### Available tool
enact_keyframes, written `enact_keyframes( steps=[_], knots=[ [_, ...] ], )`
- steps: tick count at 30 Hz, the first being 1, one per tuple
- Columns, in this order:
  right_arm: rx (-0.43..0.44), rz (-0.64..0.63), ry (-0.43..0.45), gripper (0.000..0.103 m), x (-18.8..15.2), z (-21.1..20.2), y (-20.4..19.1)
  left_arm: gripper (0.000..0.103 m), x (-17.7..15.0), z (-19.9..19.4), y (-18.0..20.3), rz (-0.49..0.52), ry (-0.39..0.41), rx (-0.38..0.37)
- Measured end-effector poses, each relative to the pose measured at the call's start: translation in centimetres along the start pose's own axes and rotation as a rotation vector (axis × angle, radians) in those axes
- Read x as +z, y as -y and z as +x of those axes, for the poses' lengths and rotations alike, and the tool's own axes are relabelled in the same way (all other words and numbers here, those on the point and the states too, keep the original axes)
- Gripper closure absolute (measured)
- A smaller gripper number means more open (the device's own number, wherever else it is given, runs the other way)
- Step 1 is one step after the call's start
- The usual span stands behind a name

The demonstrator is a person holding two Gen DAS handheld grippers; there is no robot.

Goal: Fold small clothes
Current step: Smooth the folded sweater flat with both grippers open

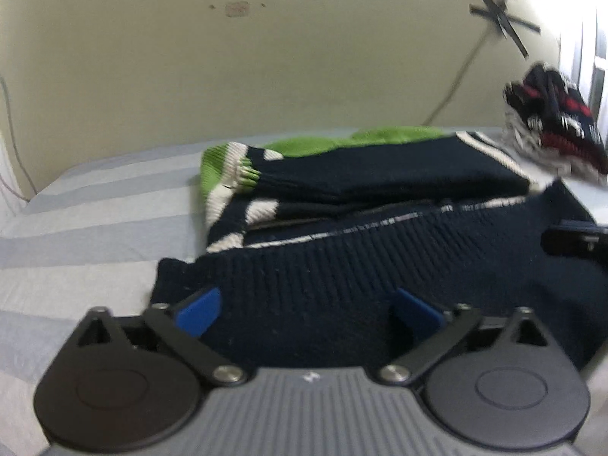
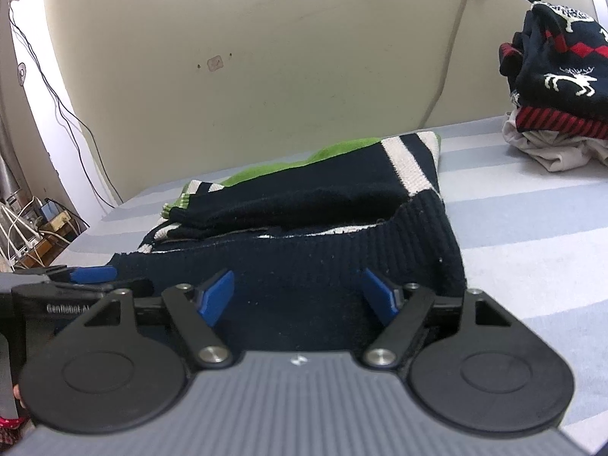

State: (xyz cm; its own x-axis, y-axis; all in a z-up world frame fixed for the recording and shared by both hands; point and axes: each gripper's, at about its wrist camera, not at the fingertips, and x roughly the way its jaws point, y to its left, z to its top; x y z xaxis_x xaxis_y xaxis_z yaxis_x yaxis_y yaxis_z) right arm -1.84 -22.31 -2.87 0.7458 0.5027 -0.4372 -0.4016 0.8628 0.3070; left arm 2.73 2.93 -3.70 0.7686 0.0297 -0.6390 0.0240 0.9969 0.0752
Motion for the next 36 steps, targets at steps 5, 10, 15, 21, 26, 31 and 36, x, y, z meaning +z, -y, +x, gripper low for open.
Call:
enact_keyframes(
  steps=[5, 10, 15, 21, 26, 31, 36],
  knots=[
    [0.026, -0.001, -0.015, 0.013, 0.1, 0.2, 0.1, 0.0, 0.1, 0.2, -0.1, 0.001, -0.011, -0.002],
    [0.072, 0.02, -0.017, 0.005, 0.2, 0.4, 0.4, 0.0, 0.1, 0.3, -0.6, 0.017, -0.014, -0.027],
    [0.117, 0.045, -0.021, 0.0, 0.3, 0.4, 0.7, 0.0, 0.1, 0.3, -0.5, 0.024, -0.013, -0.028],
    [0.135, 0.059, -0.025, 0.0, 0.4, 0.3, 1.1, 0.0, 0.1, 0.1, -0.6, 0.024, -0.011, -0.03],
    [0.137, 0.051, -0.033, 0.0, 0.5, 0.5, 1.2, 0.0, 0.0, 0.0, -0.6, 0.023, -0.009, -0.037],
    [0.136, 0.049, -0.034, 0.0, 0.5, 0.5, 1.1, 0.0, 0.0, -0.1, -0.8, 0.018, -0.007, -0.044],
    [0.136, 0.051, -0.033, 0.0, 0.4, 0.5, 1.1, 0.0, 0.0, -0.2, -0.8, 0.011, -0.005, -0.051]
  ],
)
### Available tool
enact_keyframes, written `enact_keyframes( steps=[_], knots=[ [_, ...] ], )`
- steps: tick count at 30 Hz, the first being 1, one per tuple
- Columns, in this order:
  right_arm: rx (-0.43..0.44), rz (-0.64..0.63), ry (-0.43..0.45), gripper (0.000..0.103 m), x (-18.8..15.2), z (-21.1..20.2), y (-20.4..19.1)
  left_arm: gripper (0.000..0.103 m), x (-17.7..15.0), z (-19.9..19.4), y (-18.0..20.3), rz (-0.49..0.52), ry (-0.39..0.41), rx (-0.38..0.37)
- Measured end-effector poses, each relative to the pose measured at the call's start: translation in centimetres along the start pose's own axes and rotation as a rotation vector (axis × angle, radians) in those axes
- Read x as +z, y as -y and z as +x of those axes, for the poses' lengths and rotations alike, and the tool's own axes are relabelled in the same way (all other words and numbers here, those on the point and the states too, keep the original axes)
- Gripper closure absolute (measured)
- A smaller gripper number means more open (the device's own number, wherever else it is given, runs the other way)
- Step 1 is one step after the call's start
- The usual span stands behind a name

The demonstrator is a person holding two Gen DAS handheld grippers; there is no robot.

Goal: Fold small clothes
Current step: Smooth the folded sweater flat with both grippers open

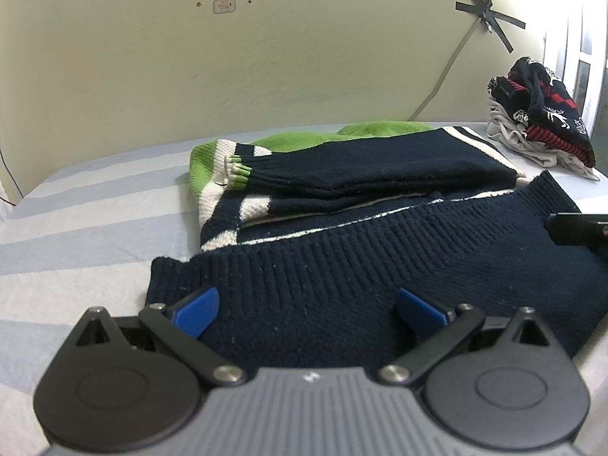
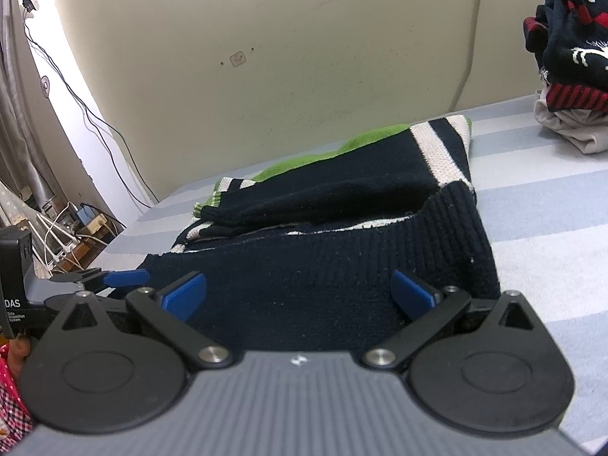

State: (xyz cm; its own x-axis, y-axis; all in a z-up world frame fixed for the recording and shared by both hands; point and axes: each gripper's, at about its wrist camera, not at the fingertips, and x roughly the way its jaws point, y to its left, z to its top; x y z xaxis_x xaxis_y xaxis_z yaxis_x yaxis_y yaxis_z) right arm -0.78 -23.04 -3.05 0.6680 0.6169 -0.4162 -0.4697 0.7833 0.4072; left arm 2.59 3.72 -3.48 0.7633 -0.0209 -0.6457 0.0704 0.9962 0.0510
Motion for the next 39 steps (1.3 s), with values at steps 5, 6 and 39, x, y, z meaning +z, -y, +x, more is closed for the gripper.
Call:
enact_keyframes(
  steps=[5, 6, 39],
  knots=[
    [0.0, -0.001, 0.0, 0.0, 0.02, 0.01, -0.01, 0.0, 0.0, -0.15, -0.01, 0.002, 0.0, -0.006],
    [0.0, -0.001, 0.0, 0.0, 0.02, 0.02, 0.0, 0.0, 0.01, -0.14, 0.01, 0.004, -0.002, -0.005],
    [-0.001, -0.001, 0.0, 0.0, 0.0, 0.1, -0.04, 0.0, -0.01, -0.03, 0.04, 0.009, -0.003, -0.003]
  ],
)
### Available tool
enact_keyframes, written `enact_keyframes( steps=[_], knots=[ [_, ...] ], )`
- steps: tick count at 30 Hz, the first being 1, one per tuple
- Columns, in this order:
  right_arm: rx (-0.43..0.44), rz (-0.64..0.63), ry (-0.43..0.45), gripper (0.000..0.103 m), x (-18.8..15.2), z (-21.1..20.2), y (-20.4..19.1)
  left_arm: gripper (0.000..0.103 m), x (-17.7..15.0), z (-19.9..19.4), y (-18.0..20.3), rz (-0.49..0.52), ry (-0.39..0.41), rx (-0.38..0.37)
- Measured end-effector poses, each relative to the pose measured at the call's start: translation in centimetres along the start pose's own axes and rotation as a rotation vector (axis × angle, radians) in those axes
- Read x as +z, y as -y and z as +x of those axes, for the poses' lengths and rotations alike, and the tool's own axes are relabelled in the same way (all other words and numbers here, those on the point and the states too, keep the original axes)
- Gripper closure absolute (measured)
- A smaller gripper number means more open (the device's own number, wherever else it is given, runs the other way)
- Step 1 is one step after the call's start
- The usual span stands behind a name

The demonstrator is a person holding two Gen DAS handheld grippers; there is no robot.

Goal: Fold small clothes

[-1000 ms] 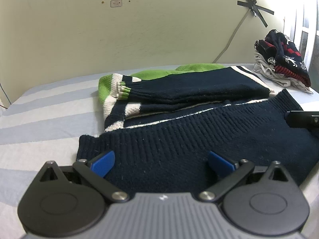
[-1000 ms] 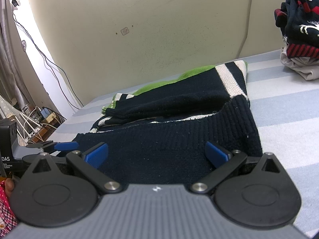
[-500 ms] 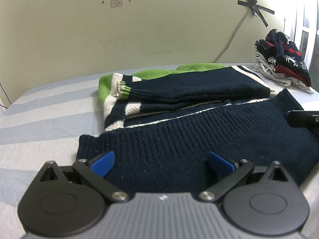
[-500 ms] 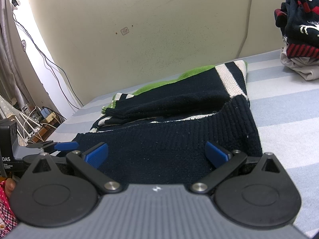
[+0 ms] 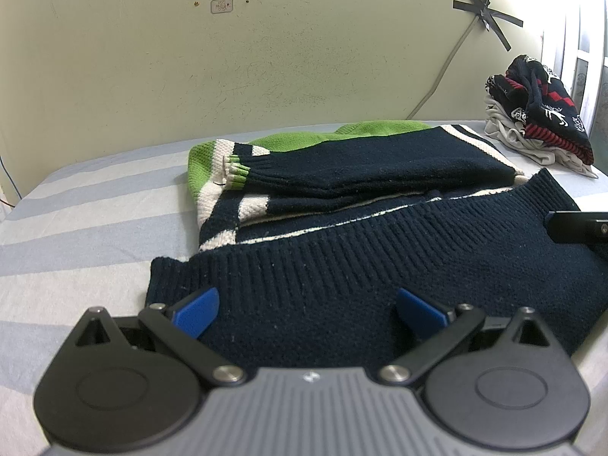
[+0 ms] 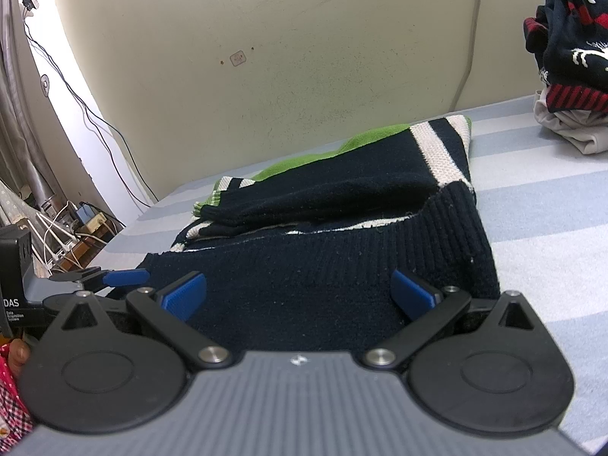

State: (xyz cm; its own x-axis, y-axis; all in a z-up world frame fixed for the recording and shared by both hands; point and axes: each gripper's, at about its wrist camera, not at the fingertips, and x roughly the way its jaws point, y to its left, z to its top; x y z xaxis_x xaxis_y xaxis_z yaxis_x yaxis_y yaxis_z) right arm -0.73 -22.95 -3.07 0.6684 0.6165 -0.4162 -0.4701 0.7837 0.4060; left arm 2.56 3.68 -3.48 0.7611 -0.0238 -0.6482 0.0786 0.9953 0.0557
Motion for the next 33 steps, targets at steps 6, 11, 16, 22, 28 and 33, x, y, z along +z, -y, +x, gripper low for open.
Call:
enact_keyframes(
  steps=[6, 11, 16, 22, 28, 33],
  knots=[
    [0.0, 0.0, 0.0, 0.0, 0.0, 0.0, 0.0, 0.0, 0.0, 0.0, 0.0, 0.0, 0.0, -0.001],
    [-0.001, 0.0, 0.001, 0.0, 0.0, 0.0, -0.1, 0.0, 0.0, 0.0, 0.0, 0.0, 0.0, -0.002],
    [-0.002, -0.001, 0.0, 0.0, 0.0, 0.0, 0.0, 0.0, 0.0, 0.0, 0.0, 0.001, 0.0, -0.001],
    [-0.002, -0.003, 0.001, 0.0, -0.1, 0.0, 0.0, 0.0, 0.0, 0.1, 0.0, 0.002, -0.001, -0.001],
    [0.031, 0.058, -0.019, 0.008, 1.0, -0.5, 1.5, 0.0, 0.6, 0.1, -0.4, 0.03, -0.046, -0.02],
    [0.01, 0.048, -0.016, 0.053, 8.2, -2.8, 3.8, 0.0, 5.2, -2.4, -2.0, 0.125, 0.026, -0.005]
  ],
)
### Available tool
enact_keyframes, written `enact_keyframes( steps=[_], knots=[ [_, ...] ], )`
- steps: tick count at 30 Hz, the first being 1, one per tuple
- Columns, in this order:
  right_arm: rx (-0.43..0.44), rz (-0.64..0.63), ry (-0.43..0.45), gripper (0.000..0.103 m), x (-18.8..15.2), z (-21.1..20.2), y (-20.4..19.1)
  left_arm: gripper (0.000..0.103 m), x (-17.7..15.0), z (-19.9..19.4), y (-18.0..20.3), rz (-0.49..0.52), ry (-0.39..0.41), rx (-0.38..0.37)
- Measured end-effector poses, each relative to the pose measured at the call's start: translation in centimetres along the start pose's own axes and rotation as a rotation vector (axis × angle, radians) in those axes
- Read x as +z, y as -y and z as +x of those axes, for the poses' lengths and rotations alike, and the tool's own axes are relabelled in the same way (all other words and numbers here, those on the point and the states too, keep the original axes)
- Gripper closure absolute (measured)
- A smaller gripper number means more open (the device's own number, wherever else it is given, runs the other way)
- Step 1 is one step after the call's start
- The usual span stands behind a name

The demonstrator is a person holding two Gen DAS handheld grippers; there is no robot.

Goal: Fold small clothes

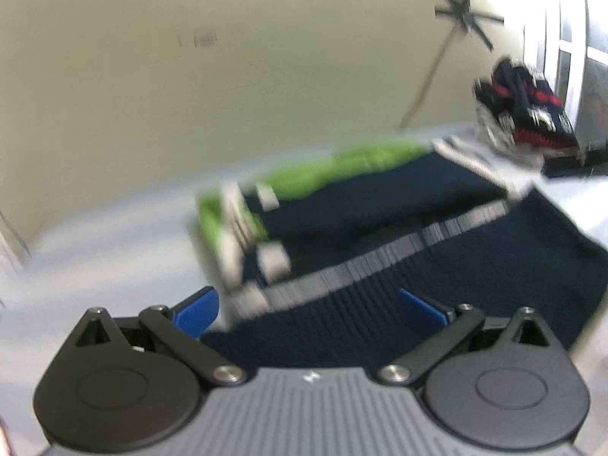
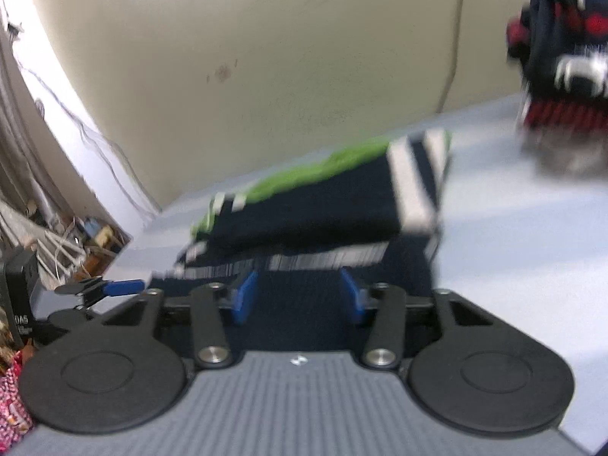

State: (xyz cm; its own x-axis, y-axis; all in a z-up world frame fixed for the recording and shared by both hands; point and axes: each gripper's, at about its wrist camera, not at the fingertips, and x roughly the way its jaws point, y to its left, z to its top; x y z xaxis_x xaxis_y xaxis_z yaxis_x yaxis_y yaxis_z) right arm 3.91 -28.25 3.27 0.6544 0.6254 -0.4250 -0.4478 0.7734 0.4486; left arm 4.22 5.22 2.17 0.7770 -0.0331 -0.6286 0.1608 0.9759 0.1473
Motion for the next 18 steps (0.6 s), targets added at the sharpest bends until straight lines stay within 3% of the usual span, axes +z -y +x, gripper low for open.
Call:
enact_keyframes(
  steps=[3, 7, 10, 12, 18],
  knots=[
    [-0.024, -0.037, 0.035, 0.052, 6.5, -0.1, 0.0, 0.0, 4.9, 1.1, -1.7, 0.008, 0.025, 0.007],
    [-0.025, -0.062, -0.025, 0.052, 12.7, 5.5, 0.2, 0.0, 10.2, 7.5, -3.5, 0.002, -0.031, 0.034],
    [-0.032, -0.059, -0.097, 0.049, 14.4, 11.5, 1.3, 0.0, 12.4, 14.2, -4.5, -0.017, -0.128, 0.07],
    [-0.043, -0.033, -0.154, 0.04, 14.6, 15.7, 2.7, 0.0, 13.0, 18.1, -5.0, -0.026, -0.188, 0.082],
    [-0.017, 0.05, -0.312, 0.037, 13.6, 24.9, 6.6, 0.0, 13.1, 24.2, -6.3, -0.098, -0.28, -0.009]
  ],
)
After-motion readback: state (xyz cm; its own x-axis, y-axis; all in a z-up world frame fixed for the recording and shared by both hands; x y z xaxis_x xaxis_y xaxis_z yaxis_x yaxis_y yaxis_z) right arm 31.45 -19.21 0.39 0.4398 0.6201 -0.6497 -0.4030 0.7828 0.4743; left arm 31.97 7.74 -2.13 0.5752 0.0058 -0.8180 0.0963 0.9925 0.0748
